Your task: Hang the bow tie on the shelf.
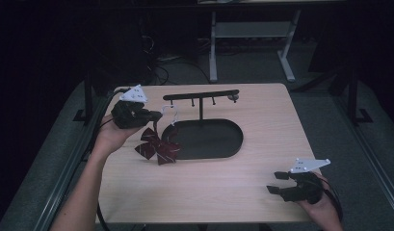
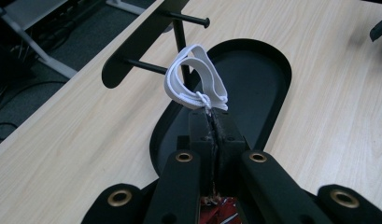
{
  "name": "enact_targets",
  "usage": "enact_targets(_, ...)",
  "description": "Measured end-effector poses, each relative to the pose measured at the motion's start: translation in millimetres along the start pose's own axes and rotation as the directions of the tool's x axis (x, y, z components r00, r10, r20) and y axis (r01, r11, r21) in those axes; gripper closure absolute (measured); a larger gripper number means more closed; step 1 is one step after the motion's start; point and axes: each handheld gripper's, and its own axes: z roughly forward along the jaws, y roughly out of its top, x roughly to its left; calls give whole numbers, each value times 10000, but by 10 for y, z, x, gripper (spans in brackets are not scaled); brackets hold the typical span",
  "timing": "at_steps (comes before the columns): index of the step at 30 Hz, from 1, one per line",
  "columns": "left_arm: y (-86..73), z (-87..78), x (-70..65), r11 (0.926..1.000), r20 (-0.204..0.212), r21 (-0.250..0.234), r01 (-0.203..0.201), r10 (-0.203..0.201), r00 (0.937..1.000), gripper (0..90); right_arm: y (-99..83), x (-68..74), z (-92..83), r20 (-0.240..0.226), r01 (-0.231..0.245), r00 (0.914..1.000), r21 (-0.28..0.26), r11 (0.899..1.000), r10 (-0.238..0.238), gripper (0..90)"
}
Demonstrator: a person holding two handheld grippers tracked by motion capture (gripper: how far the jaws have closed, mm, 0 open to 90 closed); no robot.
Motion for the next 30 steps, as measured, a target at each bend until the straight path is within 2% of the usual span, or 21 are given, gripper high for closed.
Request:
enact_targets(11, 42, 38, 80, 9998, -84, 159, 72, -71, 9999, 884, 0, -3, 2, -27, -49, 10000, 30, 10000, 49, 348)
enact_targets(30, 93, 169, 236, 9983, -222, 413, 422, -413, 9989, 884, -7, -19, -10, -35, -110, 9999, -15, 9999, 110, 348)
